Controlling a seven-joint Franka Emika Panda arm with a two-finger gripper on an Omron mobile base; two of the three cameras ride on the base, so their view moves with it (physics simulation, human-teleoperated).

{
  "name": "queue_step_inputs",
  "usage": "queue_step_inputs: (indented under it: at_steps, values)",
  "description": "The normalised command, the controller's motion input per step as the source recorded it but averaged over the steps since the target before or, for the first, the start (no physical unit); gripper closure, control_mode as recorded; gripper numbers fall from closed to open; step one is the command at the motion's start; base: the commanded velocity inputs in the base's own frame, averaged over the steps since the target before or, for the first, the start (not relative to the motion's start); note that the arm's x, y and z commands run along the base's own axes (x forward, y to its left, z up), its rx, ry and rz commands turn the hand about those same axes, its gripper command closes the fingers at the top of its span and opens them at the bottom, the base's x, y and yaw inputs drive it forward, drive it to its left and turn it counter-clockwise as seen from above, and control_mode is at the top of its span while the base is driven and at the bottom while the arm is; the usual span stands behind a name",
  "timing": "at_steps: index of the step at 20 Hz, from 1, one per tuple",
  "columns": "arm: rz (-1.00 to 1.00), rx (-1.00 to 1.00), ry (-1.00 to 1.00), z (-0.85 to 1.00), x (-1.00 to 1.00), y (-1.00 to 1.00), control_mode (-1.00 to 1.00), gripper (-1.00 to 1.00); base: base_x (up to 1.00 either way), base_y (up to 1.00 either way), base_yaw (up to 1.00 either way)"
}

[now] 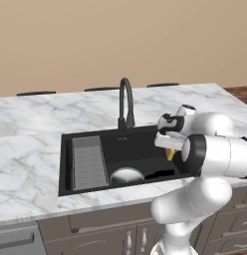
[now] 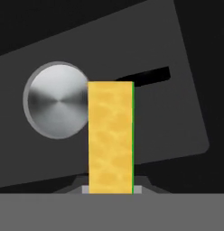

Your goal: Pick the pan and sponge and place them into the sink. Then turn on the water.

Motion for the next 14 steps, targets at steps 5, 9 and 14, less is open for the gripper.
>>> queue_step_inputs:
  at_steps: [5,9,14]
  values:
    - [0.0,0.04,-0.05,-0.17,0.15,0.24,-1.0,1.0,0.0,0.0,0.0]
    - [0.0,0.05,-0.05,-0.17,0.13,0.23,-1.0,1.0,0.0,0.0,0.0]
    - [0.01,0.06,-0.05,-0.17,0.12,0.2,-1.0,1.0,0.0,0.0,0.0]
